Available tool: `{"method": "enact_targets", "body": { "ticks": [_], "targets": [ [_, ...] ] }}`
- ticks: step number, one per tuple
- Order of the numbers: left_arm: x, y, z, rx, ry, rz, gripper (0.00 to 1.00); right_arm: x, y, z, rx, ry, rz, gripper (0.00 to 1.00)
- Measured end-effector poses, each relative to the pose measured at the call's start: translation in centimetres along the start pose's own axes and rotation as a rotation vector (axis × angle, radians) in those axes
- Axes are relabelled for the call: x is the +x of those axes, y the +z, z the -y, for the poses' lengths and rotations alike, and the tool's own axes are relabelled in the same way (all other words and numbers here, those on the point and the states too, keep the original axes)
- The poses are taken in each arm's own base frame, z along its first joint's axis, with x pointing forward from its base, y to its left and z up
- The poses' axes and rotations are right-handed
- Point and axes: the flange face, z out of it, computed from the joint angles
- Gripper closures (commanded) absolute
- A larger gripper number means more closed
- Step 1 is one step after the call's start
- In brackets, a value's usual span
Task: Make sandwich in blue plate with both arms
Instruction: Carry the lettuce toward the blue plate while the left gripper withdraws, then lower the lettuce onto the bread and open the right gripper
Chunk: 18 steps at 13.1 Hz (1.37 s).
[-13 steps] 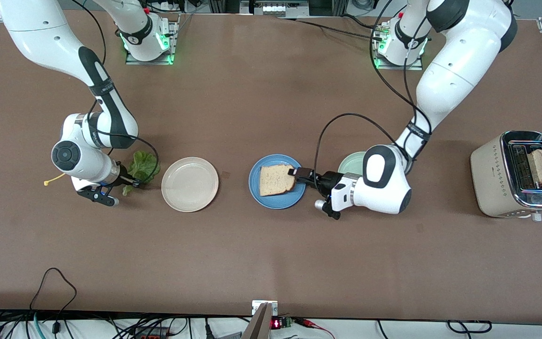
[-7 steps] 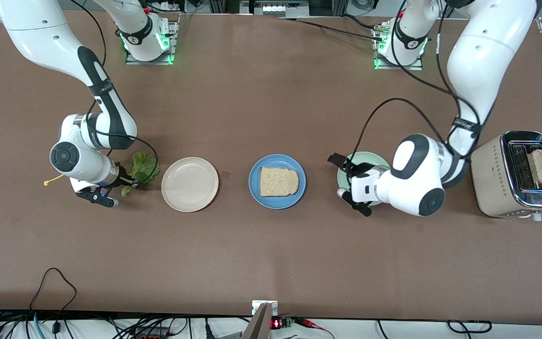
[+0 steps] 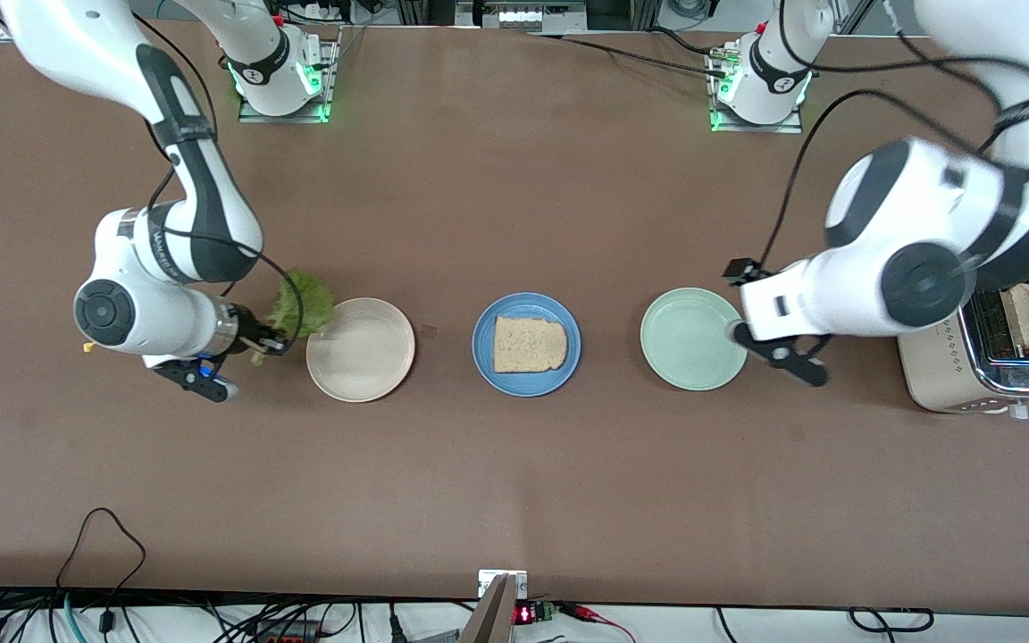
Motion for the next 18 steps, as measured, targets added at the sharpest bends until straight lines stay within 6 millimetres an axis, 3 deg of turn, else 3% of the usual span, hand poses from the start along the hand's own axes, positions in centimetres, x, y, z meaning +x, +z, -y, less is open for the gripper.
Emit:
{"method": "enact_targets", "body": {
  "ticks": [3,5,7,9,12,13,15,16,18],
  "targets": [
    [-4.8,-5.4,3.7,0.082,-0.146,-0.072,0.0,-5.9,-0.3,8.3,0.094,0.21,0.063,1.0],
    [-7.8,-6.8,5.7,0.095,-0.223,-0.141,0.0,-9.0,1.4,13.6,0.139,0.343,0.073,1.0],
    [-10.9,-7.4,6.5,0.108,-0.262,-0.237,0.0,-11.0,4.4,18.1,0.2,0.462,0.049,1.0],
    [-13.3,-6.7,5.8,0.104,-0.317,-0.253,0.0,-12.5,7.8,21.2,0.281,0.551,0.03,1.0],
    [-13.8,-6.0,5.1,0.099,-0.362,-0.255,0.0,-13.5,11.2,23.1,0.349,0.621,0.048,1.0],
    [-13.7,-5.9,5.1,0.098,-0.367,-0.253,0.0,-13.7,11.9,23.3,0.361,0.635,0.06,0.95],
    [-13.9,-5.6,5.2,0.094,-0.377,-0.235,0.0,-14.2,13.0,23.7,0.371,0.641,0.063,0.26],
    [-14.1,-5.3,5.2,0.089,-0.38,-0.209,0.0,-14.4,13.4,23.8,0.369,0.641,0.063,0.0],
    [-14.6,-5.0,5.6,0.081,-0.395,-0.18,0.0,-14.2,13.4,23.8,0.372,0.64,0.057,0.0]
  ]
}}
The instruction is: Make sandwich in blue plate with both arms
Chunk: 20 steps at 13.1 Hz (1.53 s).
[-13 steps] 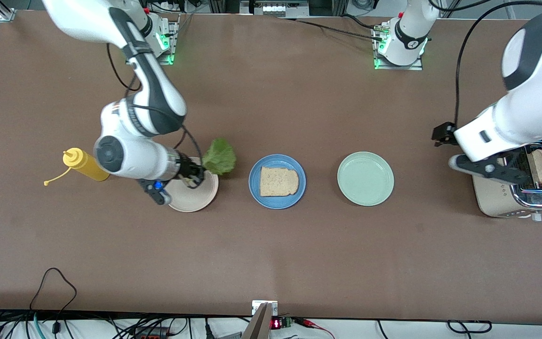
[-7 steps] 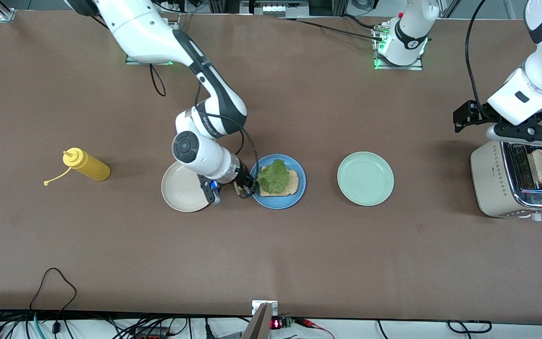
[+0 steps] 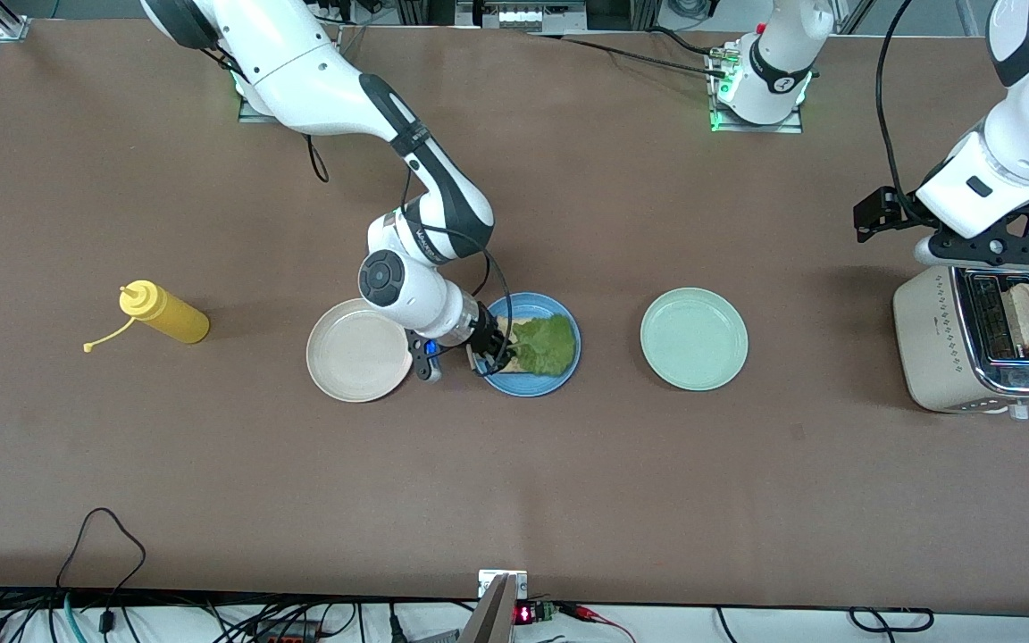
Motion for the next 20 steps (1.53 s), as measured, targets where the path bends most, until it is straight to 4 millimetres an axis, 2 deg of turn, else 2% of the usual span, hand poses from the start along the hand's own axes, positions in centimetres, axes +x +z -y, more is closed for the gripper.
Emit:
{"method": "enact_targets", "body": {
  "ticks": [1,4,6,7,9,12,16,20],
  "targets": [
    [-0.2,0.0,0.3,0.0,-0.006,0.019,0.0,0.1,-0.3,0.2,0.005,-0.009,-0.007,0.0],
    [-0.5,-2.0,0.7,-0.001,-0.019,0.002,0.0,1.0,-1.2,0.7,-0.029,-0.076,-0.054,0.0],
    [-0.6,-2.5,0.8,-0.001,-0.023,-0.006,0.0,2.9,-3.8,1.3,-0.108,-0.158,-0.069,0.0],
    [-0.6,-2.6,0.8,-0.001,-0.025,-0.007,0.0,4.3,-6.2,1.6,-0.156,-0.205,-0.062,0.0],
    [-0.6,-2.6,0.9,-0.001,-0.027,-0.007,0.0,7.6,-12.3,1.9,-0.248,-0.298,-0.021,0.0],
    [-0.6,-2.5,1.0,-0.001,-0.029,-0.007,0.0,11.8,-21.6,0.8,-0.343,-0.407,0.033,0.0],
    [-0.6,-2.6,0.9,-0.001,-0.027,-0.007,0.0,14.6,-32.2,-2.5,-0.475,-0.606,0.073,0.0],
    [-0.7,-2.6,0.8,-0.001,-0.026,-0.001,0.0,18.3,-40.9,-7.4,-0.535,-0.817,0.097,0.0]
  ]
}}
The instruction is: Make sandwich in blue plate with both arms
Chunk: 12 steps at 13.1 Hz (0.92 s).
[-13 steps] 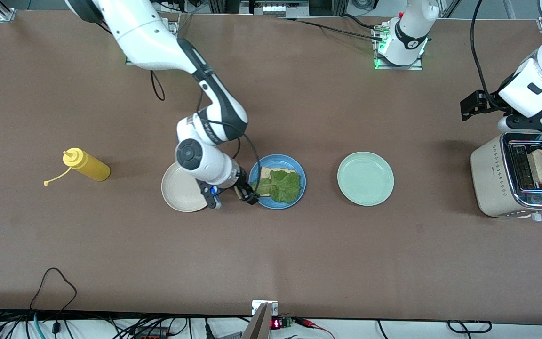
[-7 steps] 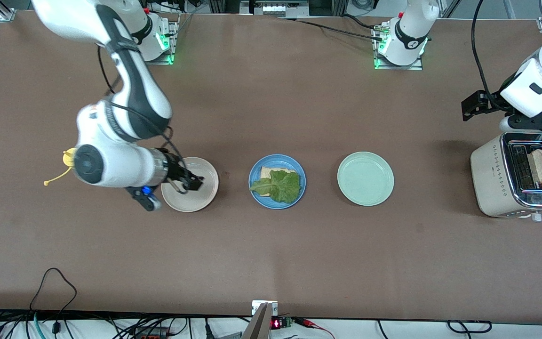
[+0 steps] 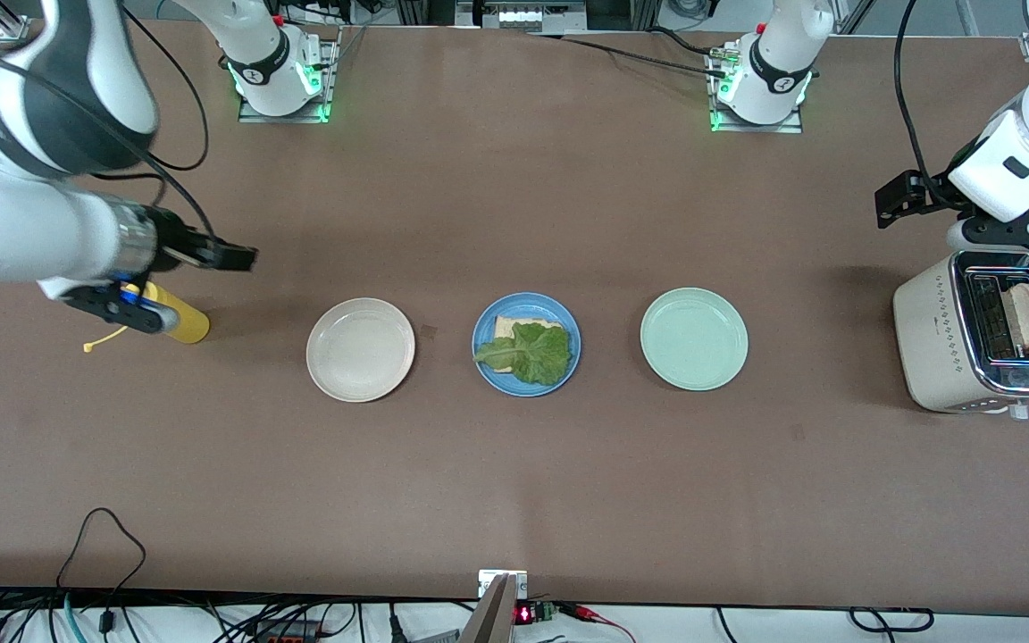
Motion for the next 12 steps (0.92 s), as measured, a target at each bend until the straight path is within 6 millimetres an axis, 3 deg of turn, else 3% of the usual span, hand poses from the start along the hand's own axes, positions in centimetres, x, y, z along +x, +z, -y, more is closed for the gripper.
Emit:
{"method": "enact_targets", "body": {
  "ticks": [4,6,9,12],
  "targets": [
    [0.0,0.0,0.0,0.0,0.0,0.0,0.0,-2.4,-1.8,-11.1,-0.027,-0.247,-0.029,0.0],
    [0.0,0.0,-0.1,0.0,0.001,0.001,0.0,-2.4,-1.6,-17.6,-0.044,-0.398,-0.054,0.0],
    [0.0,0.0,-0.1,0.0,0.002,0.002,0.0,-0.6,0.0,-26.0,-0.064,-0.615,-0.13,0.0],
    [0.0,0.0,-0.1,0.0,0.003,0.003,0.0,1.8,3.5,-32.7,-0.114,-0.788,-0.247,0.0]
  ]
}}
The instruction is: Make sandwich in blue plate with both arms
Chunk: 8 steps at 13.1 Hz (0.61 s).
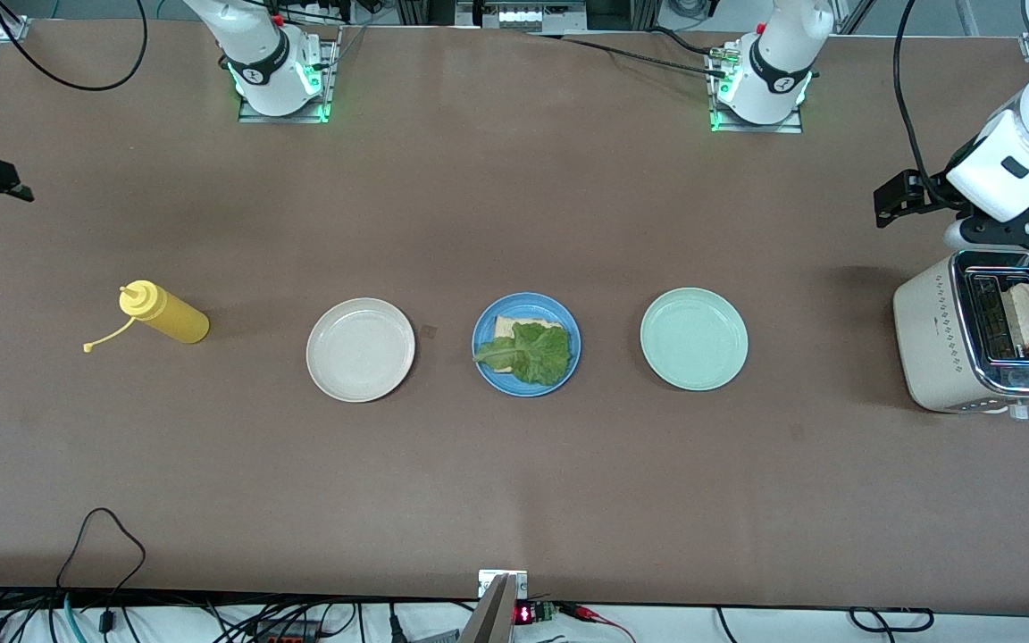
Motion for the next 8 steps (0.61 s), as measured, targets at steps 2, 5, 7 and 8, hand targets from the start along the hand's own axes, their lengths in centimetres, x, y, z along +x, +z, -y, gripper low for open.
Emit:
{"method": "enact_targets", "body": {
  "ticks": [2,5,7,8],
  "targets": [
    [0.1,0.1,0.0,0.0,0.0,0.003,0.0,-2.0,2.9,-2.9,-0.032,-0.115,-0.052,0.0],
    [0.1,0.1,0.0,0.0,0.001,0.004,0.0,-4.0,6.9,-6.3,0.015,-0.278,-0.206,0.0],
    [0.1,0.2,0.0,0.0,0.001,0.005,0.0,-5.3,10.3,-8.3,0.057,-0.361,-0.316,0.0],
    [0.1,0.3,0.0,0.0,0.001,0.006,0.0,-6.0,12.3,-9.2,0.075,-0.402,-0.379,0.0]
  ]
}}
